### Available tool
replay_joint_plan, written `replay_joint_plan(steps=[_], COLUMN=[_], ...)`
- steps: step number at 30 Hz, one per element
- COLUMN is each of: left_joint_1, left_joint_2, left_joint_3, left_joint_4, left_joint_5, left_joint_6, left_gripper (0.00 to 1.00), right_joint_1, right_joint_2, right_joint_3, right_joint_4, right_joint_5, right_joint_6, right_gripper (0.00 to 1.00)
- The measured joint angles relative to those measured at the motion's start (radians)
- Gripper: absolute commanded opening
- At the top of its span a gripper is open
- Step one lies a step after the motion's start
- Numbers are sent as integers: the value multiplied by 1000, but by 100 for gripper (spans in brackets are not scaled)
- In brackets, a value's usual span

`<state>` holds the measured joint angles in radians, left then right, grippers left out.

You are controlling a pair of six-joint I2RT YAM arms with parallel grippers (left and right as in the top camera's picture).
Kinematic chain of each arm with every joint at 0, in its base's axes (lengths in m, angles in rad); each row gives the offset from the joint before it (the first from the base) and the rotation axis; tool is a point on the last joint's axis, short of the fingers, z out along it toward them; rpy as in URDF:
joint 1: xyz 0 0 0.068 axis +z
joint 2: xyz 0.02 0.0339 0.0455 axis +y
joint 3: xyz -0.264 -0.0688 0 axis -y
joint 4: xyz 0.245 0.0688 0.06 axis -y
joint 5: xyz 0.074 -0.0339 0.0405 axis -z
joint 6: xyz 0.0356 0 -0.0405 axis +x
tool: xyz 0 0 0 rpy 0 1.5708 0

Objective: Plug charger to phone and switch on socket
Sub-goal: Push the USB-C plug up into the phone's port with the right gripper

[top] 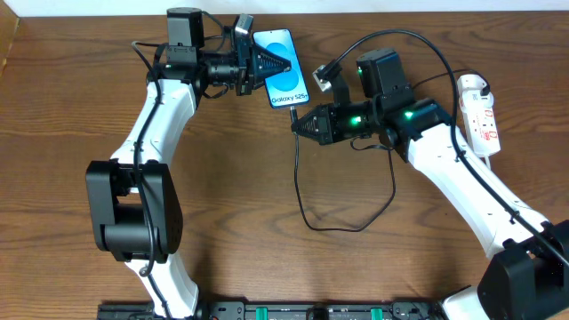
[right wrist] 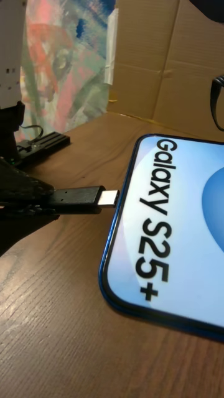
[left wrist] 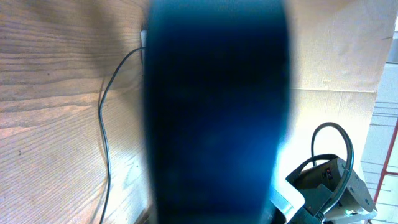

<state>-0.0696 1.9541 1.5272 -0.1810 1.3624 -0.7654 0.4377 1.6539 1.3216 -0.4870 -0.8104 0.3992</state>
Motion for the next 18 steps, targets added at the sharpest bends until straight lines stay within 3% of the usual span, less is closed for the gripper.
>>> replay_joint_plan(steps=[18], left_joint_1=[-7], left_joint_2=[0], left_joint_3=[0], left_joint_4=[5], left_joint_5=[0], left_joint_6=[0], left_gripper=[7], right_joint_1=[0], right_joint_2=[0], right_joint_3=[0], right_joint_4=[4], right_joint_5=[8], right_joint_6=[5], right_gripper=[1])
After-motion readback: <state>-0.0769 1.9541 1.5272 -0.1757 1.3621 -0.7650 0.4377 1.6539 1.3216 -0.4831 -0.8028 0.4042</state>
